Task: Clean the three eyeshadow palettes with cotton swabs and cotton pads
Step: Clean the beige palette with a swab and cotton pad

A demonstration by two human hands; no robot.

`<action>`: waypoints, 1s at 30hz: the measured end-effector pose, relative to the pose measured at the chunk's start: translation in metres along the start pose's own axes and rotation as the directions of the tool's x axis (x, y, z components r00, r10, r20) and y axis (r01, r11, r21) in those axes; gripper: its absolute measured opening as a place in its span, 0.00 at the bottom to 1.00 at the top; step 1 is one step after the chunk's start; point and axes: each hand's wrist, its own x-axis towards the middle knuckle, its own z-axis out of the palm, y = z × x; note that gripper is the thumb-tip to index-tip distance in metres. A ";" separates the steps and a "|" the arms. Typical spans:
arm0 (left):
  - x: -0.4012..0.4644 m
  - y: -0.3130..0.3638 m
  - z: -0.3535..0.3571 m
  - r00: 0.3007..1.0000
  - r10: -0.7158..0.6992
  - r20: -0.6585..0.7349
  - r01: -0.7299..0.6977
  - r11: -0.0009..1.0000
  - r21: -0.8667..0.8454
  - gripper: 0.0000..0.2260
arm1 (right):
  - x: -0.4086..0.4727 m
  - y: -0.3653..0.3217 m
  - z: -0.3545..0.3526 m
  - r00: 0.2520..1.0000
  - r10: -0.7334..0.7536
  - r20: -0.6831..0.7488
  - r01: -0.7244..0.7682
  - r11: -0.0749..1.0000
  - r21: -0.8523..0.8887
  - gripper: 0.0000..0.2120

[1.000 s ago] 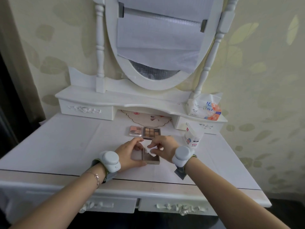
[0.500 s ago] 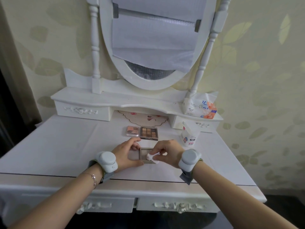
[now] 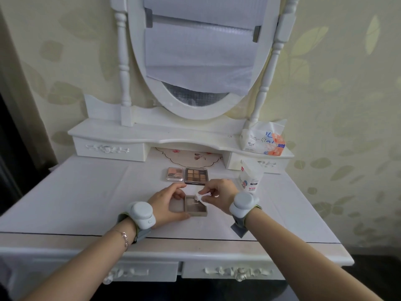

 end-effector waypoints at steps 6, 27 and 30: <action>0.001 -0.002 0.000 1.000 0.003 -0.001 -0.003 1.000 -0.005 0.40 | -0.018 0.000 0.002 0.999 -0.050 0.022 0.050 0.999 0.023 0.06; 0.006 0.000 -0.008 0.999 -0.027 0.026 0.030 0.990 -0.140 0.43 | 0.012 0.006 0.002 0.906 0.421 -0.042 -0.331 0.766 0.551 0.07; 0.008 0.002 -0.013 0.999 -0.048 0.015 0.050 0.975 -0.217 0.42 | 0.012 -0.002 -0.003 0.901 0.433 -0.028 -0.268 0.605 0.750 0.07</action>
